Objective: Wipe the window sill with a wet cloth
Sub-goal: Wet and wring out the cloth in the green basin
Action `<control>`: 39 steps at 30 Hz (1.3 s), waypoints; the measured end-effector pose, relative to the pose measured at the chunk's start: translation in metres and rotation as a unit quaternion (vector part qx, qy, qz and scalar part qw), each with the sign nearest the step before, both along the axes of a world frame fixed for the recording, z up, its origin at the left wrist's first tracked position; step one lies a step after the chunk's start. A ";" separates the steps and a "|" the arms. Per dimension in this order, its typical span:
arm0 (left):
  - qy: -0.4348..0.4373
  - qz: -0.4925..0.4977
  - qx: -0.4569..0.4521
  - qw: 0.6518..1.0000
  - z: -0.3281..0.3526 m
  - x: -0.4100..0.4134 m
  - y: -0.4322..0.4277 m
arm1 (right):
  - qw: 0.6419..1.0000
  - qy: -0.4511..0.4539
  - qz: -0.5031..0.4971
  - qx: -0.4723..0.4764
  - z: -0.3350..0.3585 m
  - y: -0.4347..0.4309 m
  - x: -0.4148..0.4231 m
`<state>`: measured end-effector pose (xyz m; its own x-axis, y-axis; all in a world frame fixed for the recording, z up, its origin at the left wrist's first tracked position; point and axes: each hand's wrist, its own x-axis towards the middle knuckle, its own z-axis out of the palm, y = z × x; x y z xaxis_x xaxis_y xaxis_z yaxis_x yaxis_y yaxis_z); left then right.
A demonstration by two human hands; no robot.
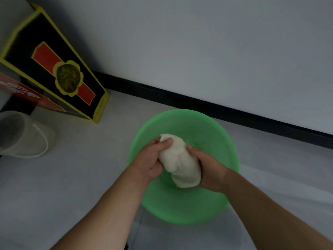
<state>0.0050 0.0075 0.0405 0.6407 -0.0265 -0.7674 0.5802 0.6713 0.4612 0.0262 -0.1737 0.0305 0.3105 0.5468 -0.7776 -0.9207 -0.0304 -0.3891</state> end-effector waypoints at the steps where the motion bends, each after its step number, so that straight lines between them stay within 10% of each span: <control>1: -0.008 0.022 -0.016 1.000 0.002 0.000 0.000 | 1.000 0.009 -0.010 0.004 -0.001 0.001 -0.001; 7: -0.040 0.036 0.020 0.998 -0.002 0.001 0.000 | 0.994 0.022 -0.105 -0.012 0.002 0.010 0.004; 15: 0.009 -0.173 0.205 0.963 -0.007 -0.009 -0.009 | 0.954 -0.212 -0.098 -0.188 -0.003 0.015 0.013; 21: -0.093 -0.106 0.312 0.939 -0.020 -0.015 -0.012 | 0.978 -0.157 -0.083 -0.111 0.002 0.021 0.005; 28: -0.089 -0.042 0.451 0.887 -0.024 -0.012 -0.030 | 0.916 -0.309 -0.080 -0.242 0.000 0.061 -0.006; 39: -0.027 -0.066 0.459 0.886 -0.038 -0.009 -0.037 | 0.888 -0.343 -0.128 -0.278 -0.017 0.073 -0.008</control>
